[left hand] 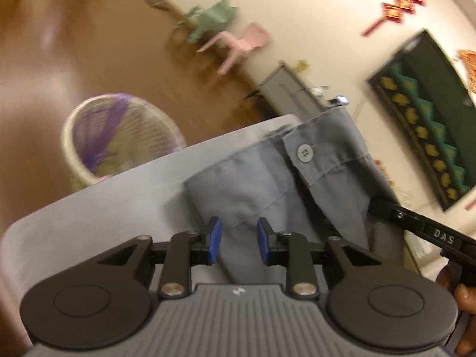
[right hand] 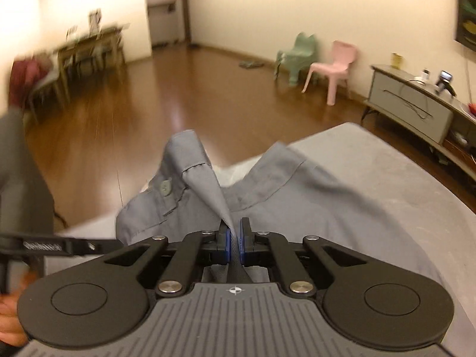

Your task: Fold clothes

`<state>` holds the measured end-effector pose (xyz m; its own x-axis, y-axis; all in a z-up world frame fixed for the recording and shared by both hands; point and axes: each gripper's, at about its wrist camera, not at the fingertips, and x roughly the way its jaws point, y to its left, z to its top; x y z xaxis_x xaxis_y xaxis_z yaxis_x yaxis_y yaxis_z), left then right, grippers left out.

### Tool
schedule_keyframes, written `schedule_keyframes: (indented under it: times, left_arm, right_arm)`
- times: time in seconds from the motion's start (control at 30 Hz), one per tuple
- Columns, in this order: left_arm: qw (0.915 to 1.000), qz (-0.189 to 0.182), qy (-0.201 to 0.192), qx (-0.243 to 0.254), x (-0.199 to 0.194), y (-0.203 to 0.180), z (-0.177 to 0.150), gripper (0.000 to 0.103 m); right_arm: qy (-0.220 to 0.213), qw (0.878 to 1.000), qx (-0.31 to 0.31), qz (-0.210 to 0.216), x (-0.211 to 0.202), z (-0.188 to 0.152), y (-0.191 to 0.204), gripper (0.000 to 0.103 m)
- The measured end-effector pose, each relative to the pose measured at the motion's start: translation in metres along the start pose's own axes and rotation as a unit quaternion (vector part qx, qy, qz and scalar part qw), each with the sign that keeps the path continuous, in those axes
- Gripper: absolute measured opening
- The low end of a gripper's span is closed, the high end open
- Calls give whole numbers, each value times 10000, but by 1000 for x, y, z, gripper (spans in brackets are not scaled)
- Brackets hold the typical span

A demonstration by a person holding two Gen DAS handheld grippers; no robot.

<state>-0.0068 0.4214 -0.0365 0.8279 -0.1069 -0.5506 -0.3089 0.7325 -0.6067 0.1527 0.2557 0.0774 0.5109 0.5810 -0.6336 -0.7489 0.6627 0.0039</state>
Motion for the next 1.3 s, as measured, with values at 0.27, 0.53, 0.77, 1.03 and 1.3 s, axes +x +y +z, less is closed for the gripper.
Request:
schedule_keyframes:
  times: [0.27, 0.53, 0.77, 1.03, 1.3]
  left_arm:
    - [9916, 865, 343, 900, 62, -34, 3, 10]
    - [9973, 40, 95, -732, 27, 23, 6, 15]
    - [9972, -330, -289, -605, -19, 11, 2, 39]
    - [9969, 740, 121, 238, 49, -19, 10, 19]
    - [9977, 645, -79, -210, 20, -13, 13, 21]
  right_arm:
    - [-351, 9985, -295, -309, -21, -16, 30, 5]
    - [214, 9924, -1194, 202, -10, -73, 96, 29]
    - [-176, 9985, 118, 503, -71, -92, 43, 54]
    - [539, 9923, 1067, -338, -109, -175, -10, 50]
    - [367, 9756, 2164, -34, -169, -231, -53, 49]
